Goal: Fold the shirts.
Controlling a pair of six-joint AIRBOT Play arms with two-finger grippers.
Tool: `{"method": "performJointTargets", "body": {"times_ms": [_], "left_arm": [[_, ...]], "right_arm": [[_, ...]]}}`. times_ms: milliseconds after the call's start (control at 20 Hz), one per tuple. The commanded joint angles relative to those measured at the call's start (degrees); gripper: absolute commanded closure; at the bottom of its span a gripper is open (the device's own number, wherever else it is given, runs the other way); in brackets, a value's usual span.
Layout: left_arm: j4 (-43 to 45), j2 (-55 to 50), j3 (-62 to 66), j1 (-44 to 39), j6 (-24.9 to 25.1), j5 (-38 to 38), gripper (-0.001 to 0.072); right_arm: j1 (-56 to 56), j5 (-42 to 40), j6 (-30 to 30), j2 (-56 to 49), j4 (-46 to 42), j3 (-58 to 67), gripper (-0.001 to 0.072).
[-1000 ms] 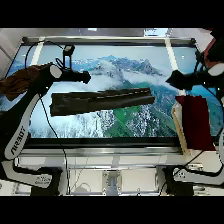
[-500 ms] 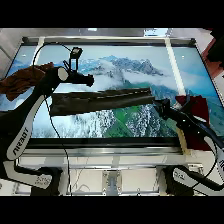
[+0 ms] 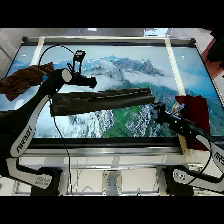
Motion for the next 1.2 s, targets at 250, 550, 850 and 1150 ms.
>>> {"method": "performJointTargets", "body": {"times_ms": [250,550,850,1150], "left_arm": [[-0.2,-1.3,0.0,-1.8,0.4,0.2,0.0164],[-0.4,-1.6,0.0,-2.2,0.4,0.2,0.0166],[-2.4,-1.6,0.0,-2.9,0.4,-0.3,0.0696],[-7.0,-6.2,0.0,-5.9,-2.7,-8.6,0.0697]], "right_arm": [[5.0,-5.9,-0.3,-11.2,3.6,13.2,0.0061],[6.3,-6.1,-0.3,-15.8,8.3,18.1,0.0140],[6.2,-1.8,-1.5,-15.8,8.9,25.2,0.0656],[7.2,7.6,-0.3,-15.8,-0.5,34.9,0.0682]]}}
